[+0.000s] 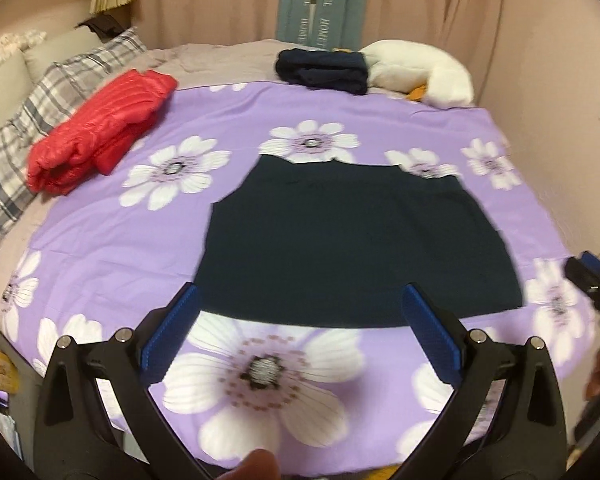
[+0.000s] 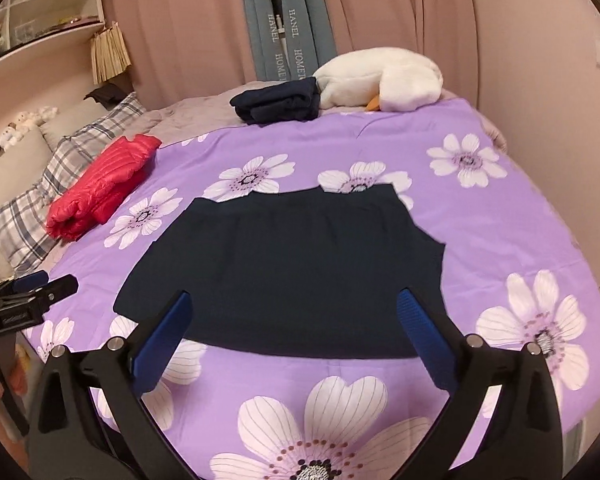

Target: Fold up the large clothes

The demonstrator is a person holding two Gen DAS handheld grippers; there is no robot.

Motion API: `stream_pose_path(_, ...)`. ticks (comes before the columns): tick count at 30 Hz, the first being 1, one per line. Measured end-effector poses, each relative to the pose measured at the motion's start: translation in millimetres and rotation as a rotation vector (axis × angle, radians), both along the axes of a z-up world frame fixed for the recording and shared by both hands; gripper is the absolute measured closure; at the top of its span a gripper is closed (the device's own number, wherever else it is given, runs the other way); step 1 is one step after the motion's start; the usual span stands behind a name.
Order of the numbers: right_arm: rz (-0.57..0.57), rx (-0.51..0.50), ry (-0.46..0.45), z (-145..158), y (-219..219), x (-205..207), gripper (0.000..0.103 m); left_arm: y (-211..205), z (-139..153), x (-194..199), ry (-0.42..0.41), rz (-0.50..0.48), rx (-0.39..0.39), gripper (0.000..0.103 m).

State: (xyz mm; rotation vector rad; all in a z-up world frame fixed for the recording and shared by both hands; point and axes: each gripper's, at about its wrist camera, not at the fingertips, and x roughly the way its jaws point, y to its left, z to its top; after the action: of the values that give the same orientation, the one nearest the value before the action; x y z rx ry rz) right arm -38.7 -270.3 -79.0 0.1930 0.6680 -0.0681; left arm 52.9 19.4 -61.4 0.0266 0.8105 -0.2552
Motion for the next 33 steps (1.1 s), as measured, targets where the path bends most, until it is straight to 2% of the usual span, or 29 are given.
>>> stream_pose_path(2, -0.004, -0.001, -0.002, 12, 8, -4, 0.001, -7, 11, -7, 0.008, 0.000, 0.012, 0.002)
stream_pose_path(9, -0.012, 0.050, 0.007, 49, 23, -20, 0.001, -18, 39, -24, 0.030, -0.039, -0.040, 0.002)
stream_pose_path(12, -0.013, 0.071, 0.051, 59, 26, -24, 0.001, -22, 50, -29, 0.025, -0.031, -0.008, 0.002)
stream_pose_path(14, -0.004, 0.099, 0.070, 60, 24, -25, 0.001, -23, 54, -33, 0.016, -0.043, -0.022, 0.002)
stream_pose_path(18, -0.031, 0.101, 0.088, 50, 19, -24, 0.001, -23, 41, -32, 0.038, -0.016, 0.022, 0.002)
stream_pose_path(21, -0.067, 0.117, 0.119, 27, 13, -19, 0.001, -23, 22, -26, 0.080, 0.007, 0.064, 0.002)
stream_pose_path(25, -0.078, 0.087, 0.175, 6, 17, -11, 0.001, -21, 2, -22, 0.111, 0.043, 0.117, 0.002)
stream_pose_path(33, -0.093, 0.040, 0.168, 1, 25, -8, 0.001, -13, -16, -17, 0.158, 0.044, 0.104, 0.002)
